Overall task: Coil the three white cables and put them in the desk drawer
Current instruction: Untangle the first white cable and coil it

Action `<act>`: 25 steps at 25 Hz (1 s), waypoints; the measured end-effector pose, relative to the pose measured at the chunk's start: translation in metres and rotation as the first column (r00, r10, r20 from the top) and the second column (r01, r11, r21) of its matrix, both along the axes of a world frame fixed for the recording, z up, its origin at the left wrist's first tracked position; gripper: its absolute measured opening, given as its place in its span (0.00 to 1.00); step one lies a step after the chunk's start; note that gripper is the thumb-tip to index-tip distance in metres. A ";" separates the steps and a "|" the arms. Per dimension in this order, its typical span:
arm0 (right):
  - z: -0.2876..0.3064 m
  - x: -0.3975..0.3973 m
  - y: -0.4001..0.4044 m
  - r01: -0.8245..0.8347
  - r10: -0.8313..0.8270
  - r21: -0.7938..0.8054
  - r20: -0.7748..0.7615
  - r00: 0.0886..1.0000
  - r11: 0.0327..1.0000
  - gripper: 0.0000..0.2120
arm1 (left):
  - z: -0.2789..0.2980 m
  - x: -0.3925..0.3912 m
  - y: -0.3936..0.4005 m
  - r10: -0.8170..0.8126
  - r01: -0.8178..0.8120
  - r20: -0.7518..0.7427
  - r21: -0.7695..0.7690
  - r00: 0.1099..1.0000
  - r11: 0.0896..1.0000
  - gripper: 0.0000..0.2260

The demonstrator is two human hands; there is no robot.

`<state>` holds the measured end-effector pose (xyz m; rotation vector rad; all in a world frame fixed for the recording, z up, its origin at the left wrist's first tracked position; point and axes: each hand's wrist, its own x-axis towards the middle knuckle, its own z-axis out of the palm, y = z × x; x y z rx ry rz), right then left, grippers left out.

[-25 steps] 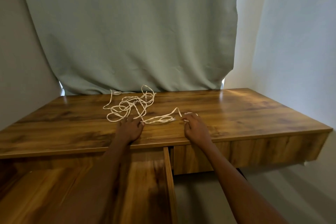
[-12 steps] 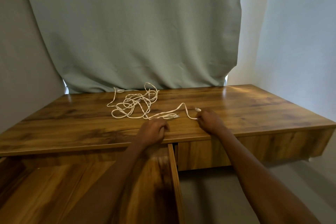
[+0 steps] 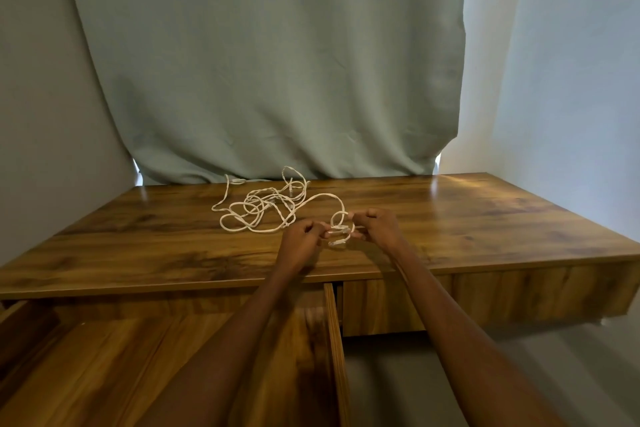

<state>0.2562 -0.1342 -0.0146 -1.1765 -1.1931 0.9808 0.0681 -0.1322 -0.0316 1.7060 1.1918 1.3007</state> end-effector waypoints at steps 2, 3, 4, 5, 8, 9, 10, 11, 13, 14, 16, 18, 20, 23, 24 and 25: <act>0.004 -0.018 -0.003 -0.067 0.068 0.021 -0.066 0.996 0.998 0.06 | 0.001 -0.011 -0.001 -0.001 0.001 -0.011 -0.032 1.000 0.999 0.16; 0.006 -0.028 -0.006 -0.094 0.096 0.042 -0.062 0.993 0.995 0.07 | 0.003 -0.018 -0.003 -0.005 0.007 0.024 -0.067 1.000 0.998 0.18; 0.007 -0.038 -0.009 -0.111 0.113 0.068 -0.028 0.993 0.992 0.09 | 0.007 -0.022 -0.007 -0.008 0.017 0.082 -0.119 0.997 0.993 0.20; 0.007 -0.047 -0.011 -0.122 0.120 0.099 0.029 0.992 0.988 0.11 | 0.011 -0.028 -0.008 -0.002 0.027 0.138 -0.177 0.990 0.984 0.22; 0.002 -0.075 -0.013 -0.173 0.135 0.222 0.178 0.975 0.960 0.18 | 0.017 -0.048 -0.006 -0.022 0.104 0.255 -0.314 0.967 0.944 0.23; -0.001 -0.083 -0.014 -0.196 0.146 0.252 0.202 0.968 0.948 0.22 | 0.017 -0.055 -0.005 -0.031 0.140 0.303 -0.346 0.953 0.928 0.22; -0.003 -0.092 -0.015 -0.217 0.159 0.271 0.219 0.963 0.938 0.25 | 0.017 -0.061 -0.003 -0.037 0.168 0.340 -0.364 0.940 0.916 0.19; -0.005 -0.099 -0.016 -0.227 0.165 0.285 0.227 0.960 0.931 0.30 | 0.017 -0.067 -0.002 -0.041 0.182 0.359 -0.368 0.932 0.912 0.17; -0.009 -0.111 -0.017 -0.228 0.170 0.313 0.200 0.965 0.922 0.36 | 0.017 -0.076 -0.002 -0.024 0.183 0.410 -0.355 0.912 0.917 0.12; -0.012 -0.113 -0.017 -0.218 0.170 0.328 0.168 0.971 0.919 0.37 | 0.017 -0.078 -0.002 0.009 0.168 0.457 -0.345 0.889 0.924 0.10; -0.019 -0.114 -0.013 -0.151 0.112 0.344 0.130 0.985 0.927 0.32 | 0.019 -0.087 -0.001 0.100 0.093 0.535 -0.322 0.839 0.942 0.07; -0.023 -0.110 -0.005 -0.039 -0.058 0.356 0.257 0.965 0.934 0.22 | 0.020 -0.102 0.002 0.177 0.013 0.595 -0.301 0.784 0.953 0.08; -0.029 -0.108 0.006 -0.013 -0.202 0.402 0.487 0.850 0.916 0.16 | 0.020 -0.123 0.004 0.239 -0.042 0.643 -0.306 0.727 0.951 0.10; -0.040 -0.121 0.022 -0.190 -0.166 0.333 0.794 0.585 0.923 0.17 | 0.018 -0.153 -0.001 0.335 -0.154 0.613 -0.329 0.716 0.932 0.13; -0.042 -0.130 0.027 -0.226 -0.133 0.274 0.860 0.493 0.935 0.18 | 0.017 -0.161 -0.003 0.357 -0.182 0.596 -0.334 0.719 0.925 0.14; -0.043 -0.142 0.032 -0.243 -0.112 0.228 0.903 0.415 0.943 0.19 | 0.017 -0.169 -0.006 0.366 -0.193 0.593 -0.337 0.717 0.922 0.14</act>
